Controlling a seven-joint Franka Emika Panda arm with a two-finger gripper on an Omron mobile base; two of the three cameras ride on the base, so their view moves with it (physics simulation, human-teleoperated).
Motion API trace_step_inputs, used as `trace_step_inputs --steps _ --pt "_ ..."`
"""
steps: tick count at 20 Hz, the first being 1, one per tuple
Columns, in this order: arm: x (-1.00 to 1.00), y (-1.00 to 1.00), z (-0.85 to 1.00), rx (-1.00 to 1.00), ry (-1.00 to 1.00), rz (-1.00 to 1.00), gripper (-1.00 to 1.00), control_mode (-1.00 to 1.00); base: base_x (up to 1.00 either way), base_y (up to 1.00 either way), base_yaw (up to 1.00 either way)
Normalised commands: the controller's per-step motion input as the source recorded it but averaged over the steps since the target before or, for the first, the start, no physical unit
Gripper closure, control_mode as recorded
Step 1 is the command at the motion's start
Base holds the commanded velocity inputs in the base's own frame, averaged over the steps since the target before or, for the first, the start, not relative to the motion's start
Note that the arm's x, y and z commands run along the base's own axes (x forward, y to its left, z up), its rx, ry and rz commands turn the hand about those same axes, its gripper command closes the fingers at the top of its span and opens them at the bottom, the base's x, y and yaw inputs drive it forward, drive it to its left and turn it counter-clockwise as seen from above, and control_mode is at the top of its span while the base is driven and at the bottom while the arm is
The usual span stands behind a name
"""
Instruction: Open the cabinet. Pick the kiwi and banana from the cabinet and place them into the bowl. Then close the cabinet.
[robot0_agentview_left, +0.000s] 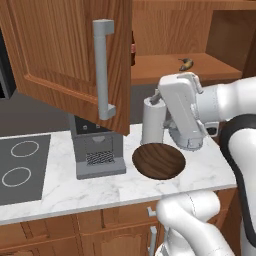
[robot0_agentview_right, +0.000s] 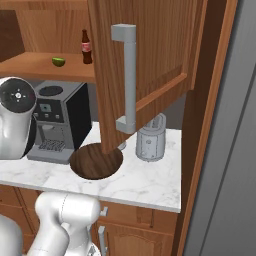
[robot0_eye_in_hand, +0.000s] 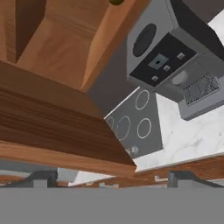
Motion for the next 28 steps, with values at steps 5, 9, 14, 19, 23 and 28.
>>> trace_step_inputs --steps 5,9,14,19,23,28 --pt "0.14 0.35 -0.22 0.03 0.0 0.15 -1.0 -1.0 0.0 0.0 0.0" --pt "0.39 0.34 -0.1 0.05 0.0 0.13 -1.0 -1.0 0.0 0.0 0.0" --pt "0.3 0.27 0.0 0.09 0.0 0.16 -1.0 -1.0 0.0 0.0 0.0" --pt "0.12 0.44 0.0 0.08 0.0 0.19 -1.0 -1.0 0.0 0.0 0.0" --pt "0.0 0.75 -0.03 0.04 0.0 0.21 -1.0 -1.0 0.0 0.0 0.0" --pt "0.03 0.99 -0.23 0.02 0.0 0.2 -1.0 -1.0 0.0 0.0 0.0"
